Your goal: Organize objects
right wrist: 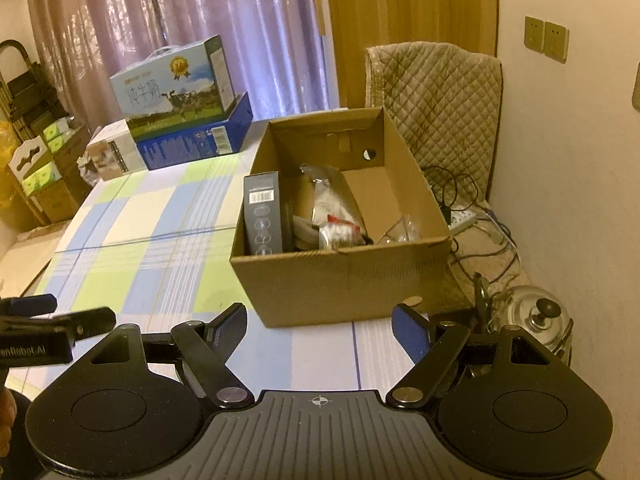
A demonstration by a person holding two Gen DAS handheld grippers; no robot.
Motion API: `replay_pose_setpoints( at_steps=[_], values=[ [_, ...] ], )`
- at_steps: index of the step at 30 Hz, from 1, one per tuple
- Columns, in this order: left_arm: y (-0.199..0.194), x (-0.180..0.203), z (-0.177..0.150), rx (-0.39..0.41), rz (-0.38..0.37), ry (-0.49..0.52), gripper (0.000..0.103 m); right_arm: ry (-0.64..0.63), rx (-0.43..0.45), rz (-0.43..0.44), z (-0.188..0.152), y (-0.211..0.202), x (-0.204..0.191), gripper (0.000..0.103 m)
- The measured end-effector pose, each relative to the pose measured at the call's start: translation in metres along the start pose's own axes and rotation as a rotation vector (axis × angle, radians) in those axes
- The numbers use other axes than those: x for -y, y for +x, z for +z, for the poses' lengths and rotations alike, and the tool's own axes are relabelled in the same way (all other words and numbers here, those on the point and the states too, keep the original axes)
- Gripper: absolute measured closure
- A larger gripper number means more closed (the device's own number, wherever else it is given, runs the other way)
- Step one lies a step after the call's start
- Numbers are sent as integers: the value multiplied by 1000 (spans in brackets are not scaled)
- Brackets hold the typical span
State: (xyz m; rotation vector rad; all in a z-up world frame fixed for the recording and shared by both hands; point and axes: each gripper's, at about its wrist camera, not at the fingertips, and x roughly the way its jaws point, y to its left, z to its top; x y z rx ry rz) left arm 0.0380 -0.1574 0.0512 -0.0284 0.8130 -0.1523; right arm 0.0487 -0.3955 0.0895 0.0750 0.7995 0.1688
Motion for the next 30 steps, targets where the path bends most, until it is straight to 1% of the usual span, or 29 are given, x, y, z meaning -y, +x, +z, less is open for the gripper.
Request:
replay_pose_setpoints(
  at_steps=[6,12,16,30],
  values=[
    [-12,0,-10,0,-6,-15,1,24,-1,19,-14,-13,-5,26],
    [-13,2,-19,-19,-13,-27,1,7,5,27,-24,-23,-12,26],
    [-14,3,-24,-16,-7,-21,1,0,-3,27,-27,-22,-16,26],
    [-13,3,-28,-20,-26,-26,1,-7,-28,27,-33,-13,-23,26]
  ],
)
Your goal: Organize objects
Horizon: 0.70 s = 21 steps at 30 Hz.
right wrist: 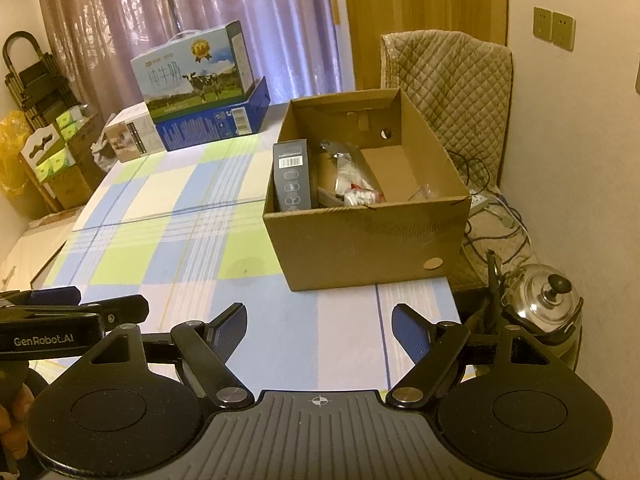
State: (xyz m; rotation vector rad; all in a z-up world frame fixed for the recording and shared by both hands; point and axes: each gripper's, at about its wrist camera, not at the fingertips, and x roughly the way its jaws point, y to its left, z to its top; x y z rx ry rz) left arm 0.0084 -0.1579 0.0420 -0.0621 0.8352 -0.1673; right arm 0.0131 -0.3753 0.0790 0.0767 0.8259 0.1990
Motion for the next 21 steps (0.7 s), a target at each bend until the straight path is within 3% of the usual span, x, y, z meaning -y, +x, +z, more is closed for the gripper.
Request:
replay_pose_setpoints(
  at_steps=[21],
  values=[
    [4,-2,-1,-3,-8,-5,1,-1,-6,-2,0,5,1,26]
  ],
)
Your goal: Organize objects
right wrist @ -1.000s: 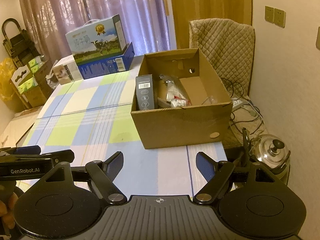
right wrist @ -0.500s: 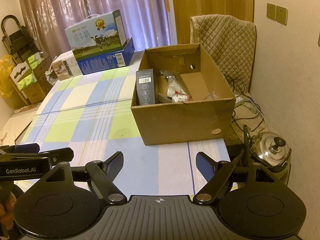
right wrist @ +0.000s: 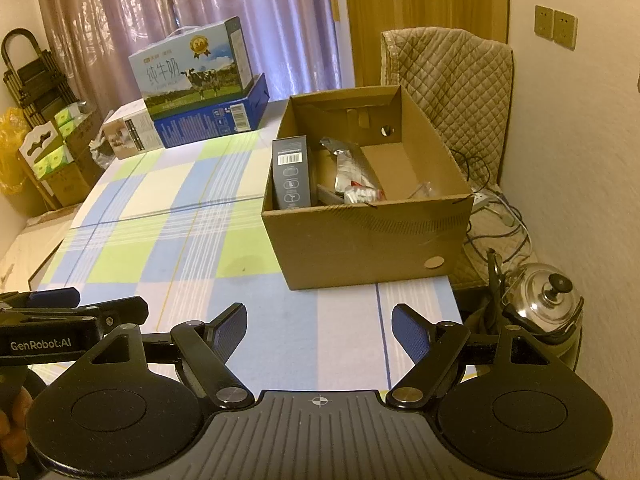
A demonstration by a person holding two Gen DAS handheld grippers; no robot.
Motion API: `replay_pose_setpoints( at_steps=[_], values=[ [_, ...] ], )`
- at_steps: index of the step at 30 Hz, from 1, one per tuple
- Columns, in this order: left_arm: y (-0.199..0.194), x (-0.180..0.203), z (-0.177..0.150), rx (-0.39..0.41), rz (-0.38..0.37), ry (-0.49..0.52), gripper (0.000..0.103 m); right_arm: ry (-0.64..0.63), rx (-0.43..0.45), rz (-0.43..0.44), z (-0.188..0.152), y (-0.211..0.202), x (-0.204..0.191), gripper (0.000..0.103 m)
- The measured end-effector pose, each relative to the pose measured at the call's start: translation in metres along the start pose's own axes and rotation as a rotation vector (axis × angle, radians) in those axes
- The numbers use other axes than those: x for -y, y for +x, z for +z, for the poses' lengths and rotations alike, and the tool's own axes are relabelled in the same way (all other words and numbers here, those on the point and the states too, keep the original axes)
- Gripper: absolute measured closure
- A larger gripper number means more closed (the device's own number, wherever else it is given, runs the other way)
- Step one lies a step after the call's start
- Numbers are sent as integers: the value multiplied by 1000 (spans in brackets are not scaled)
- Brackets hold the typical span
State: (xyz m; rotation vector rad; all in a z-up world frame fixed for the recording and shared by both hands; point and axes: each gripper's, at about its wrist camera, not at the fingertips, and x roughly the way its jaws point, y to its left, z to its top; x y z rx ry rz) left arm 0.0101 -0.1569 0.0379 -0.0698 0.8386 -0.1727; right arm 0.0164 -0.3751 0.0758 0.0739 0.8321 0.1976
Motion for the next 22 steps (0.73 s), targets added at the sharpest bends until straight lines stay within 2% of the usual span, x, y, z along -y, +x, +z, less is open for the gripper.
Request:
replay_pose_setpoints(
  at_steps=[22],
  values=[
    [3,-4,0,10,-7,-16,1,8,-5,-4,-2,6,3,26]
  ],
)
